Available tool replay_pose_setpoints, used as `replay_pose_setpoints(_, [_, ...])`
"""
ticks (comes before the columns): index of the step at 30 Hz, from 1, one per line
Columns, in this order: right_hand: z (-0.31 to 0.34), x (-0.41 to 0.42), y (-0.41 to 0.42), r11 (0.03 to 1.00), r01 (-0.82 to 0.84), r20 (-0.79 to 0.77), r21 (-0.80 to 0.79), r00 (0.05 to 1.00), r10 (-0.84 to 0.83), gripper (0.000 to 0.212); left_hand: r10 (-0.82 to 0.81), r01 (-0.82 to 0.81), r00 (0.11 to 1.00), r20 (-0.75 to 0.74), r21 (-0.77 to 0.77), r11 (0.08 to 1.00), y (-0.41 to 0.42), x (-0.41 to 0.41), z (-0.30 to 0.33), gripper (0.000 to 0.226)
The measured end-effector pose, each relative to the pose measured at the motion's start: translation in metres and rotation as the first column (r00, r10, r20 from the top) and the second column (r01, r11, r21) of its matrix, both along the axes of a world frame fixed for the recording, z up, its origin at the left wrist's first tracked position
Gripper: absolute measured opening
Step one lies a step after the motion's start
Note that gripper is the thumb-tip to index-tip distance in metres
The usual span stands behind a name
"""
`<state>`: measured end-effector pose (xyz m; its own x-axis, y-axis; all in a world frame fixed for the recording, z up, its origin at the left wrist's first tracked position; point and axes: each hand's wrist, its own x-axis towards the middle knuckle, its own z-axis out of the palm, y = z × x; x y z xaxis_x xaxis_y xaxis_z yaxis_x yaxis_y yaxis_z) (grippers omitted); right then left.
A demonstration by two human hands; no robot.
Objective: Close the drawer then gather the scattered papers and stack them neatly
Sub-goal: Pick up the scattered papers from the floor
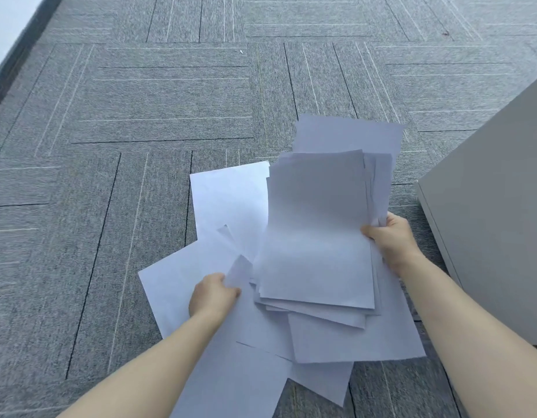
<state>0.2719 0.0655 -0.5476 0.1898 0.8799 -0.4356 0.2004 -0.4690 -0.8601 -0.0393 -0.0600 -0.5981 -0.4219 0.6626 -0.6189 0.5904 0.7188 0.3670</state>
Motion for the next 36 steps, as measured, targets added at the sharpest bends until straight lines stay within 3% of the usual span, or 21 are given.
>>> replay_pose_setpoints(1, [-0.001, 0.002, 0.001, 1.000, 0.014, -0.014, 0.001, 1.000, -0.014, 0.028, 0.059, -0.059, 0.998, -0.002, 0.044, 0.997, 0.003, -0.010, 0.001, 0.015])
replay_pose_setpoints(3, [0.000, 0.004, 0.001, 0.999, 0.038, -0.051, 0.009, 0.998, -0.037, 0.010, 0.174, -0.159, 0.975, -0.139, 0.113, 0.981, 0.011, -0.035, 0.002, 0.026])
replay_pose_setpoints(5, [-0.003, 0.006, 0.002, 0.998, 0.058, -0.057, 0.004, 0.997, -0.057, 0.024, 0.289, -0.262, 0.915, -0.281, 0.129, 0.956, 0.013, -0.058, 0.004, 0.035])
replay_pose_setpoints(8, [-0.005, 0.007, 0.001, 0.997, 0.077, -0.071, 0.007, 0.995, -0.076, 0.023, 0.464, -0.459, 0.836, -0.293, 0.091, 0.884, 0.006, -0.072, 0.006, 0.065])
replay_pose_setpoints(11, [-0.012, 0.006, 0.003, 0.994, 0.105, -0.076, -0.005, 0.992, -0.105, 0.020, 0.546, -0.548, 0.793, -0.272, 0.073, 0.833, -0.001, -0.075, 0.003, 0.095])
replay_pose_setpoints(14, [-0.013, 0.002, 0.004, 0.993, 0.122, -0.075, -0.001, 0.990, -0.121, 0.011, 0.580, -0.575, 0.781, -0.231, 0.099, 0.812, 0.001, -0.078, 0.005, 0.092])
replay_pose_setpoints(19, [-0.014, -0.007, 0.007, 0.990, 0.137, -0.077, 0.014, 0.988, -0.135, 0.028, 0.616, -0.604, 0.780, -0.108, 0.121, 0.787, 0.003, -0.074, 0.005, 0.078])
replay_pose_setpoints(23, [-0.014, -0.005, 0.006, 0.991, 0.130, -0.080, 0.014, 0.988, -0.129, 0.028, 0.623, -0.619, 0.748, -0.229, 0.099, 0.779, 0.002, -0.065, 0.009, 0.097])
replay_pose_setpoints(26, [-0.012, -0.004, 0.004, 0.992, 0.126, -0.096, 0.006, 0.988, -0.124, 0.029, 0.641, -0.638, 0.730, -0.236, 0.101, 0.763, 0.002, -0.065, 0.007, 0.101])
replay_pose_setpoints(33, [-0.008, -0.011, 0.001, 0.993, 0.116, -0.149, -0.004, 0.982, -0.116, 0.026, 0.622, -0.619, 0.761, -0.187, 0.079, 0.781, 0.000, -0.080, 0.003, 0.074])
replay_pose_setpoints(36, [-0.006, -0.013, 0.001, 0.994, 0.114, -0.152, -0.004, 0.982, -0.113, 0.028, 0.637, -0.632, 0.745, -0.197, 0.094, 0.769, -0.002, -0.070, 0.009, 0.081])
